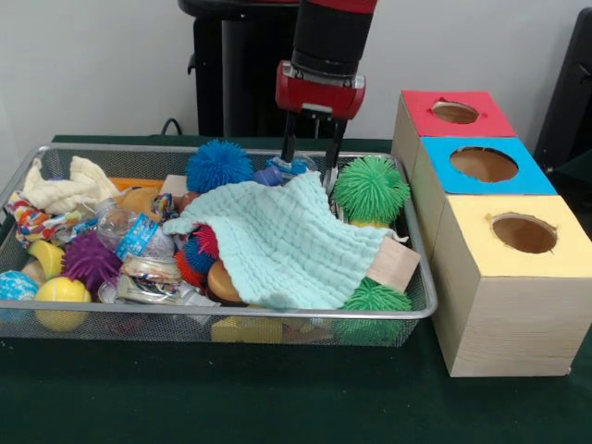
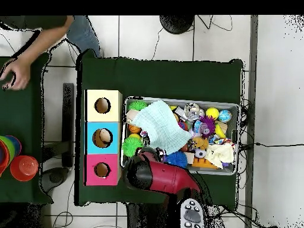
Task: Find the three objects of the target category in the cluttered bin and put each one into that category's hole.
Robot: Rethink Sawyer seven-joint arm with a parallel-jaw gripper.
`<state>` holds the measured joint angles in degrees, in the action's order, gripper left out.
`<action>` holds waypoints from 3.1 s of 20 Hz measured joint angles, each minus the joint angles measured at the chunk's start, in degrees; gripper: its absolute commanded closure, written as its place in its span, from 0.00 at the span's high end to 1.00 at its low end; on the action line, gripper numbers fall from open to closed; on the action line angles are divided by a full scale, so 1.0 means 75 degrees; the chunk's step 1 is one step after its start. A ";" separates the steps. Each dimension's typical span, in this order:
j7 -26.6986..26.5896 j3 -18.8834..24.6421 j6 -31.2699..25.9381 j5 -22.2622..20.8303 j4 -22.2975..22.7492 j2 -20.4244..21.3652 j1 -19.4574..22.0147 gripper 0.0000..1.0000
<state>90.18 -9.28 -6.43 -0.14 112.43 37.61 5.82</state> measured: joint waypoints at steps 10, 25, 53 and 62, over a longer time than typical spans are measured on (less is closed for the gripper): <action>0.0000 0.0002 0.0567 0.0003 -0.0821 -0.0999 0.0130 1.00; 0.0000 0.0032 0.0641 0.0002 -0.1211 -0.1154 0.0304 1.00; 0.0000 -0.0058 0.0641 0.0008 -0.1322 -0.1118 0.0033 0.00; 0.0000 -0.0256 0.0641 0.0011 -0.1331 -0.1119 -0.0234 0.00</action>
<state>90.18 -11.19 -1.62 -0.06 102.46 29.22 4.06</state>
